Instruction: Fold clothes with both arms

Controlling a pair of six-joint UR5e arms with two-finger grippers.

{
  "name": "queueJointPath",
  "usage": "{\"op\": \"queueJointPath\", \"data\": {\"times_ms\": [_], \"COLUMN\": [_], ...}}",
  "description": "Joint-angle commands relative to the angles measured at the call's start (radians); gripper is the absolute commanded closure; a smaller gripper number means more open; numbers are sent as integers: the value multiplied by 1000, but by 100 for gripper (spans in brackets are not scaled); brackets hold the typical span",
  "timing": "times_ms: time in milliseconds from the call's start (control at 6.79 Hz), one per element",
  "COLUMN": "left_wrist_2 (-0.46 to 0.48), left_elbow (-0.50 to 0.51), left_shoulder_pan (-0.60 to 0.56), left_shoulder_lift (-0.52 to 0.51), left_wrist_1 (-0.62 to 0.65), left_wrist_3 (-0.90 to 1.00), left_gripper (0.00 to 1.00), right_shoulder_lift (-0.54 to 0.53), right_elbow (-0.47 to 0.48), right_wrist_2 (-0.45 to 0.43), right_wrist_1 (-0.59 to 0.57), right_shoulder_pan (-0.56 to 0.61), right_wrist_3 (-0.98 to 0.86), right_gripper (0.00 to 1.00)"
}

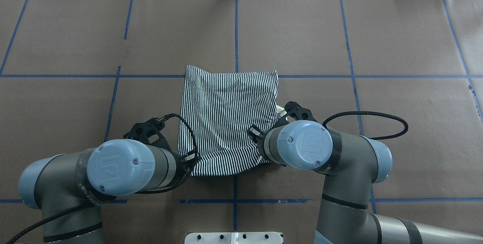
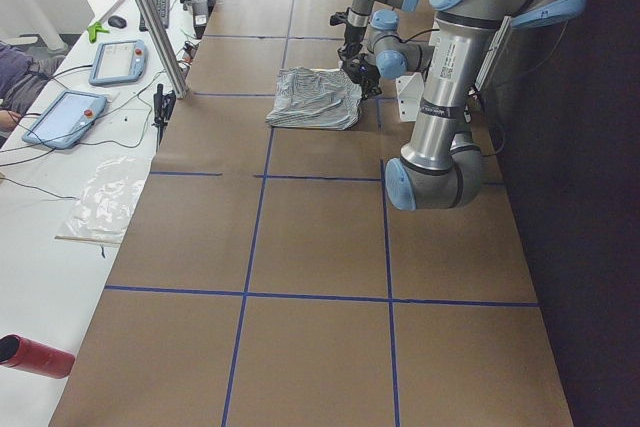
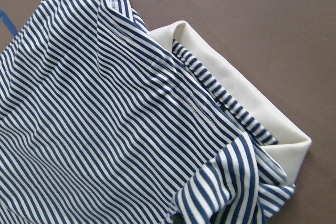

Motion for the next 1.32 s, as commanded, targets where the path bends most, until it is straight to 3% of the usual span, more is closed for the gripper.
{"op": "queueJointPath", "data": {"times_ms": [0,442,589,736,883,1030,1177], "left_wrist_2": [-2,-4,-16,-81,-102,-105,-107], "left_elbow": [2,32,146,347,516,587,597], "left_shoulder_pan": [-38,-75,-163,-293,-395,-466,-494], "left_shoulder_lift": [-12,-24,-92,-183,-220,-220,-219], "left_wrist_1": [-26,-42,-75,-174,-298,-436,-454], "left_wrist_3": [-6,0,3,42,131,209,219], "left_gripper": [100,100,100,100,5,0,0], "right_shoulder_lift": [34,43,86,236,353,364,362], "right_elbow": [-47,-52,-111,-326,-562,-661,-691], "right_wrist_2": [1,6,13,74,98,104,157], "right_wrist_1": [40,39,37,37,86,235,258], "right_shoulder_pan": [38,69,127,220,285,337,392], "right_wrist_3": [-6,-27,-74,-119,-197,-269,-324], "right_gripper": [100,100,100,100,51,1,0]}}
